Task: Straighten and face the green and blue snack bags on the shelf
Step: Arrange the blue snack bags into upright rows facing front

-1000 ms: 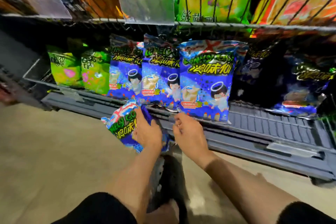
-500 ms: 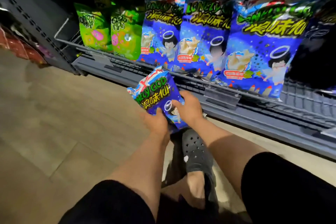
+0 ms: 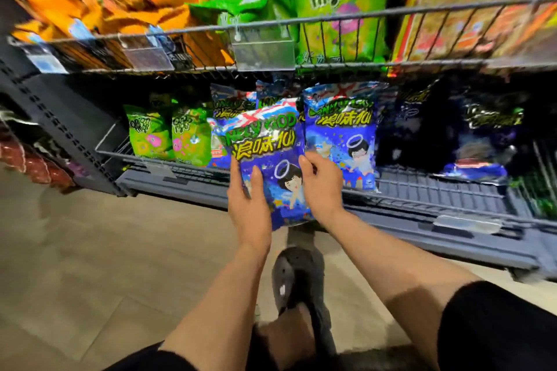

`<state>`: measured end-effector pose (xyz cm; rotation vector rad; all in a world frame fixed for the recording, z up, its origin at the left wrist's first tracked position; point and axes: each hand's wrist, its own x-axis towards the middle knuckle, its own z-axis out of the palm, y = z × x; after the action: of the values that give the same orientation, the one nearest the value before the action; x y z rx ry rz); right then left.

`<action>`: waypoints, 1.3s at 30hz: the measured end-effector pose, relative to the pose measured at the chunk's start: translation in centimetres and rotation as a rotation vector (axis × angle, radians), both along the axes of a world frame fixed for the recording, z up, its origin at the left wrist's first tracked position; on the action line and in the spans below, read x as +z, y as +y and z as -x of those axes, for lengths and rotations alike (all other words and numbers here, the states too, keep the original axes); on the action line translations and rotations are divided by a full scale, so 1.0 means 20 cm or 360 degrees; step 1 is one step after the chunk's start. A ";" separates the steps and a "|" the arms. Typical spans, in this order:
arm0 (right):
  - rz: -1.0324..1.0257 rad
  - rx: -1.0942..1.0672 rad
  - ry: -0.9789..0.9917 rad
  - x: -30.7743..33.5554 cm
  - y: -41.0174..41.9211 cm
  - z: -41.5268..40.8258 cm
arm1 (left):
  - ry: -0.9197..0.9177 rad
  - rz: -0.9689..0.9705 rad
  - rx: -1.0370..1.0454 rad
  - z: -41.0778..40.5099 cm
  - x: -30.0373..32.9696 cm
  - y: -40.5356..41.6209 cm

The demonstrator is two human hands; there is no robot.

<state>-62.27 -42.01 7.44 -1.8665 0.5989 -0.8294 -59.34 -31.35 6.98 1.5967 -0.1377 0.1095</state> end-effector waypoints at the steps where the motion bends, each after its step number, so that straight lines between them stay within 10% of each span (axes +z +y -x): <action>1: 0.0009 -0.0082 0.0013 0.04 -0.04 0.06 | -0.0039 -0.0007 -0.0065 0.07 0.03 -0.05; 15: -0.0085 -0.1065 0.0219 0.09 -1.14 0.97 | -0.0075 -0.0367 -0.0999 0.79 0.04 -1.19; 24: -0.0162 -0.0965 0.0345 -0.08 -1.48 0.79 | -0.0183 -0.0600 -0.1208 0.57 -0.08 -1.66; 31: -0.0379 -0.1088 0.0738 -0.33 -1.57 0.77 | 0.0443 -0.0364 -0.1338 0.55 -0.37 -1.79; 39: -0.0069 -0.1132 0.0790 -0.39 -1.49 0.88 | 0.0480 -0.0481 -0.1785 0.56 -0.47 -1.87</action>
<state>-79.82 -71.77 -0.42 -1.8306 1.6392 -0.7688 -70.51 -68.71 -2.47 1.6003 -0.8123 -1.0519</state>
